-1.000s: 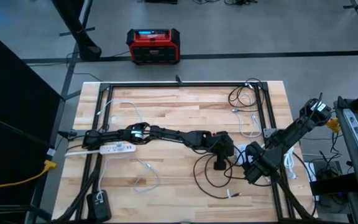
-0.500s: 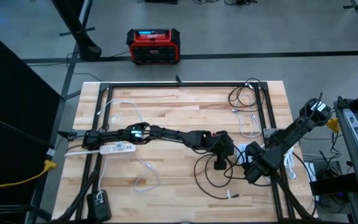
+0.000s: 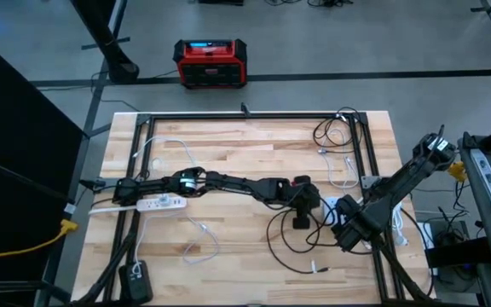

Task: Insert USB
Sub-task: Insert the bottom black charger cable into the right white outlet extension

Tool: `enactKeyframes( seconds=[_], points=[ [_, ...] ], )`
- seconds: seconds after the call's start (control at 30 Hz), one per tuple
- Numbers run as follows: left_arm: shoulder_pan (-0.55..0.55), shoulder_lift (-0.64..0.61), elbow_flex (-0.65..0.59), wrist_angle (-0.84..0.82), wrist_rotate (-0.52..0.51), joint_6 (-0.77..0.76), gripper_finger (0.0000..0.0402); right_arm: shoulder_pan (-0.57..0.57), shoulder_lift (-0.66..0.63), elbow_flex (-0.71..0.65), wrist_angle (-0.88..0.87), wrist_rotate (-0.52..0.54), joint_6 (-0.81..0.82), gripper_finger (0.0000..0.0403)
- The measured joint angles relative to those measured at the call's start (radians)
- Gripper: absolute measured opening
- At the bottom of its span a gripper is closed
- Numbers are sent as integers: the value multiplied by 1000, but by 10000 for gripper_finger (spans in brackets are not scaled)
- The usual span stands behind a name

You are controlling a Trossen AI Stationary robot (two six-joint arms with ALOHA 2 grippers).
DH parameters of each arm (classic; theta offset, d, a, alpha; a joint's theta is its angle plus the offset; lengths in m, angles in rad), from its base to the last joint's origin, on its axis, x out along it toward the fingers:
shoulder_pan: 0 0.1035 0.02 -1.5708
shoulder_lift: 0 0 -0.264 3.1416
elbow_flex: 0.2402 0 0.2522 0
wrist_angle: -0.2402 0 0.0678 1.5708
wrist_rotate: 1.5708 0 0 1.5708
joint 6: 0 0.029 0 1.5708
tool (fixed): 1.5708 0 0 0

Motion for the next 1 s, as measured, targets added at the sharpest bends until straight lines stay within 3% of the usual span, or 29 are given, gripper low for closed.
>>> enactKeyframes(
  seconds=[0.27,0.47,0.6,1.0],
  points=[
    [15,0,0,1,8,1,22,-67,-92,-6,0,81,-71,0],
    [21,0,0,1,19,28,22,-175,-112,-35,45,118,-255,0],
    [21,0,-1,-26,19,52,22,-224,-116,-86,87,98,-393,0],
    [22,0,-2,-40,52,113,22,-226,-234,-178,221,50,-700,0]
  ],
)
